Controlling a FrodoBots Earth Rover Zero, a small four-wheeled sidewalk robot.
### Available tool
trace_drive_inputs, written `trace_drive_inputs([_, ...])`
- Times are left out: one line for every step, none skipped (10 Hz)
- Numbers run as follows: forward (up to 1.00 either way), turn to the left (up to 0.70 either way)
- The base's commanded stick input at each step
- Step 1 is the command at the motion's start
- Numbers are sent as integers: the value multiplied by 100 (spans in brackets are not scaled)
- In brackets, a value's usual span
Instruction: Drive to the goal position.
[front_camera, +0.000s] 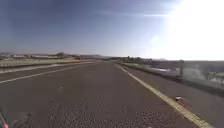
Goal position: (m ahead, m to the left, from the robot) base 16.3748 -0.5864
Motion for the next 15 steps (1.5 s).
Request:
trace_drive_inputs([70,0])
trace_drive_inputs([70,0])
trace_drive_inputs([70,0])
trace_drive_inputs([70,0])
trace_drive_inputs([70,0])
trace_drive_inputs([70,0])
trace_drive_inputs([70,0])
trace_drive_inputs([70,0])
trace_drive_inputs([70,0])
trace_drive_inputs([70,0])
trace_drive_inputs([70,0])
trace_drive_inputs([70,0])
trace_drive_inputs([70,0])
trace_drive_inputs([70,0])
trace_drive_inputs([70,0])
